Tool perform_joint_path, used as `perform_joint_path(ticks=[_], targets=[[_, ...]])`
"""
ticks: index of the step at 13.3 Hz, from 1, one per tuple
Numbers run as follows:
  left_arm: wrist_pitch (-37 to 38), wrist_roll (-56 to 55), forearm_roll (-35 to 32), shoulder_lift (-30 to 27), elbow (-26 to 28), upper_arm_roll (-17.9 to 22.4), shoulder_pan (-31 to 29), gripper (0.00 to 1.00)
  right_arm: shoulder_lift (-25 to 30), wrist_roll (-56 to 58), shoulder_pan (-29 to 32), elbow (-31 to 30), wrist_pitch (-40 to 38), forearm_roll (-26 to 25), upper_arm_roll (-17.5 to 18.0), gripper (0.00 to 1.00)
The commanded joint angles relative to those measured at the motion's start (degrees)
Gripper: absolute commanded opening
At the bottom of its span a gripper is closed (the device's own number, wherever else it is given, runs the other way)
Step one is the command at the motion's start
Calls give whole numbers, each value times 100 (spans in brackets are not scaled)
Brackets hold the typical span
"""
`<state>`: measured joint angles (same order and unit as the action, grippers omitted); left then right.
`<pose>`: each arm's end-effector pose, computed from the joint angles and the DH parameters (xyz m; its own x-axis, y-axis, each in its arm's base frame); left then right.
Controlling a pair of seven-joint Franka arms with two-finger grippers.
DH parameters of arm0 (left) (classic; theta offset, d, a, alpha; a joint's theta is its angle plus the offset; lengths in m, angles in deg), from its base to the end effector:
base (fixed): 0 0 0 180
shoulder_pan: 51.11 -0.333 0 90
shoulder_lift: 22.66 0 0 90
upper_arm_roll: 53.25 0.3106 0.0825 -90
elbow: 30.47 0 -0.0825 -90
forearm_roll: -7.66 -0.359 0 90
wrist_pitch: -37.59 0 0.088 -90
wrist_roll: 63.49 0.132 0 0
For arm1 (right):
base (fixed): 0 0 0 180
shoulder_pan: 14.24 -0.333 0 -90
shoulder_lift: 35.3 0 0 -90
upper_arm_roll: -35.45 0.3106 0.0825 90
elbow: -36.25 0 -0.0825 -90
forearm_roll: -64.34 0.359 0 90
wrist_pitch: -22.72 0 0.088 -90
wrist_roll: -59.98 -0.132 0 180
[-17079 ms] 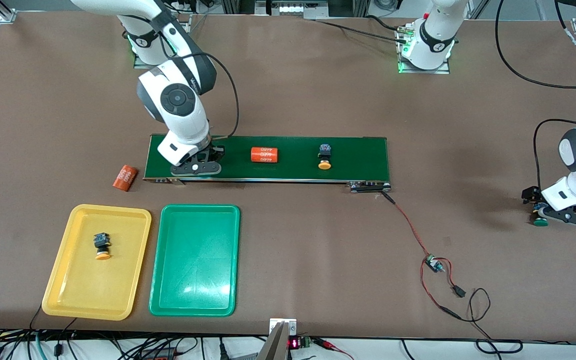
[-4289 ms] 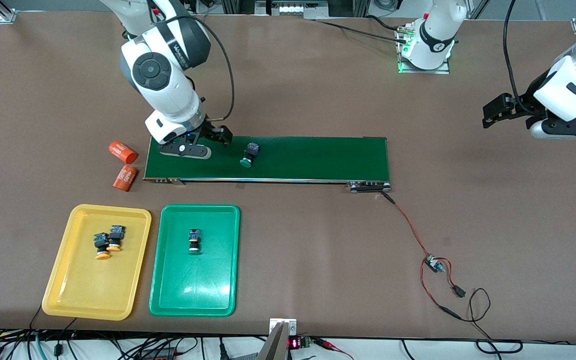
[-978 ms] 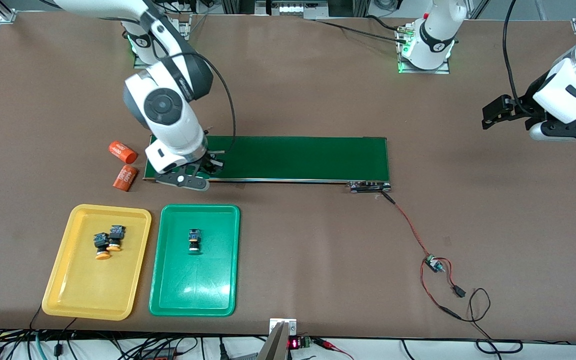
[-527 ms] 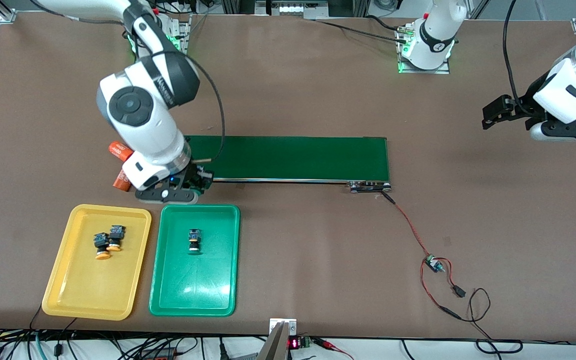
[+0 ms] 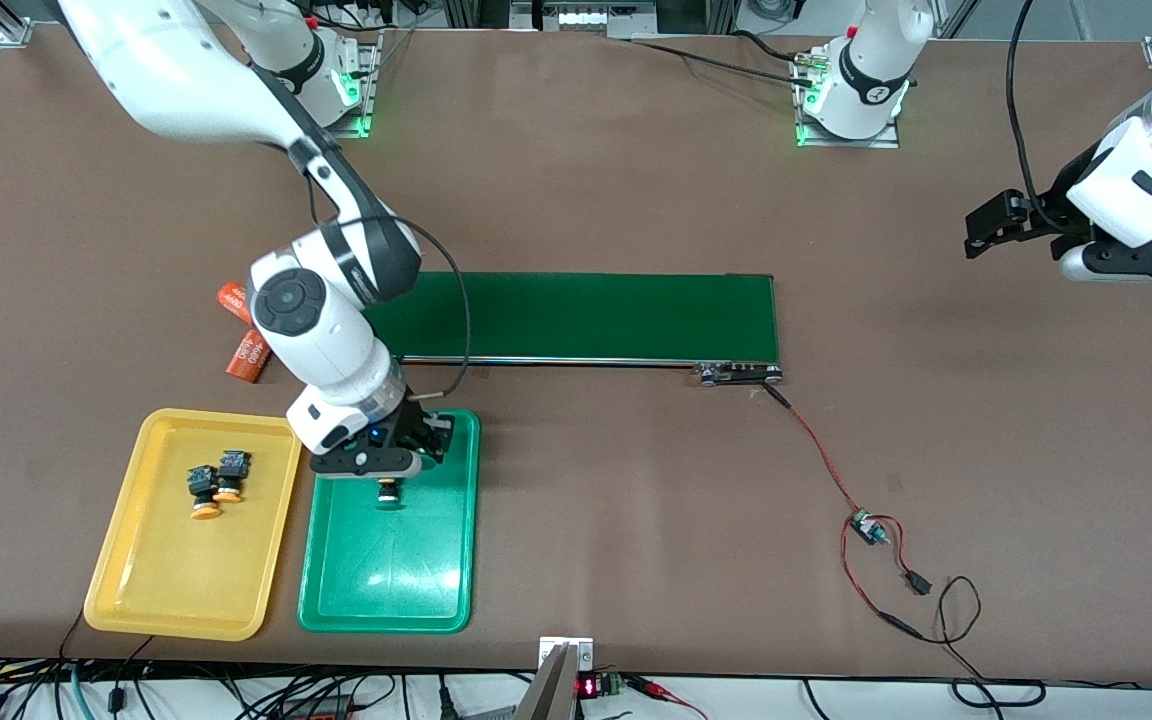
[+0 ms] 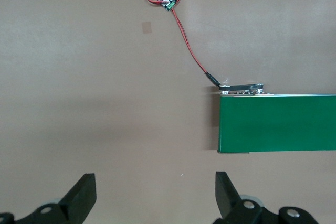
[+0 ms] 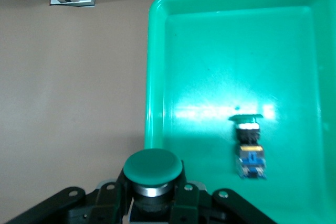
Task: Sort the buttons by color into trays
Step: 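Carry the green button into the green tray and open the right gripper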
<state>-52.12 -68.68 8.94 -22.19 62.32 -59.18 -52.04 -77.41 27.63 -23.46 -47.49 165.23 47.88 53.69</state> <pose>0.5256 -0.0487 0.5677 0.9980 0.0033 -0.0637 0.0044 -0.9998 0.0175 0.6717 0.2929 0.2831 0.9570 -0.0211 0.2893 0.0238 -0.9883 -0.1509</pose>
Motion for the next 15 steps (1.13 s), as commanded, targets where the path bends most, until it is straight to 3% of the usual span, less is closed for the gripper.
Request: perform_joint_path(ticks=[1, 8, 9, 11, 15], targets=[[147, 132, 171, 76, -183, 14, -39, 100, -464, 35, -133, 245, 591, -487, -198, 20], [138, 132, 171, 76, -191, 14, -39, 100, -869, -35, -124, 218, 1218, -911, -339, 27], [138, 132, 171, 76, -191, 14, -39, 100, -869, -35, -133, 218, 1227, -894, -339, 41], [138, 132, 171, 76, -191, 14, -39, 100, -869, -44, -124, 218, 1235, -876, -339, 99], [138, 132, 171, 76, -191, 14, -30, 100, -659, 26, -80, 166, 1139, -841, -330, 100]])
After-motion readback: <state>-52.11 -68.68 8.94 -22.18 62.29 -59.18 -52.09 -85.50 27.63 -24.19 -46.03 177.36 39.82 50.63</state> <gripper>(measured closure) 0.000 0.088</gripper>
